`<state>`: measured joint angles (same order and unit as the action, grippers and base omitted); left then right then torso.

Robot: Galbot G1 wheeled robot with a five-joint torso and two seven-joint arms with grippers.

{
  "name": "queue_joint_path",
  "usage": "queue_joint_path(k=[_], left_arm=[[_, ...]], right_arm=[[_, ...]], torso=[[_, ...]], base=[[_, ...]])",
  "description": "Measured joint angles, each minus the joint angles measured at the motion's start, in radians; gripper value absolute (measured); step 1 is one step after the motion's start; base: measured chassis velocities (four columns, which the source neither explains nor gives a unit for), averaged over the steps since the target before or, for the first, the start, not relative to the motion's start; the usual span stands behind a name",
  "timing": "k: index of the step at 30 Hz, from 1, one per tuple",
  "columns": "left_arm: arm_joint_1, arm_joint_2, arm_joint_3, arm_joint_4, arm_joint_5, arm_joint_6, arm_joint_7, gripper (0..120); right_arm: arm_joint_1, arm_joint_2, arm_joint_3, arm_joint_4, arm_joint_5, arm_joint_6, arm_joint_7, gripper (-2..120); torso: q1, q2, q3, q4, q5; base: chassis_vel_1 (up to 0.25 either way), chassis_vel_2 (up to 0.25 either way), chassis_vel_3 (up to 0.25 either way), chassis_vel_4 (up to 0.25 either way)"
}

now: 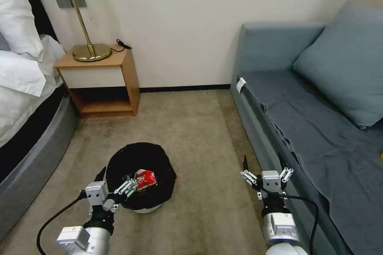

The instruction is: Pick up the trash bin, then pick up the garbage on the floor and place it into the trash bin.

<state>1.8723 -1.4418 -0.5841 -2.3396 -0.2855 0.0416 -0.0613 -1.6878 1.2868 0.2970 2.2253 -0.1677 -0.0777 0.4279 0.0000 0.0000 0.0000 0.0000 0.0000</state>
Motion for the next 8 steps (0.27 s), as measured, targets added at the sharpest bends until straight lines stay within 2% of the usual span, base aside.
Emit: queue_joint_path(k=[8], left_arm=[[0.0, 0.0, 0.0, 0.0, 0.0, 0.0, 0.0, 100]], right_arm=[[0.0, 0.0, 0.0, 0.0, 0.0, 0.0, 0.0, 100]], torso=[[0.0, 0.0, 0.0, 0.0, 0.0]], base=[[0.0, 0.0, 0.0, 0.0]])
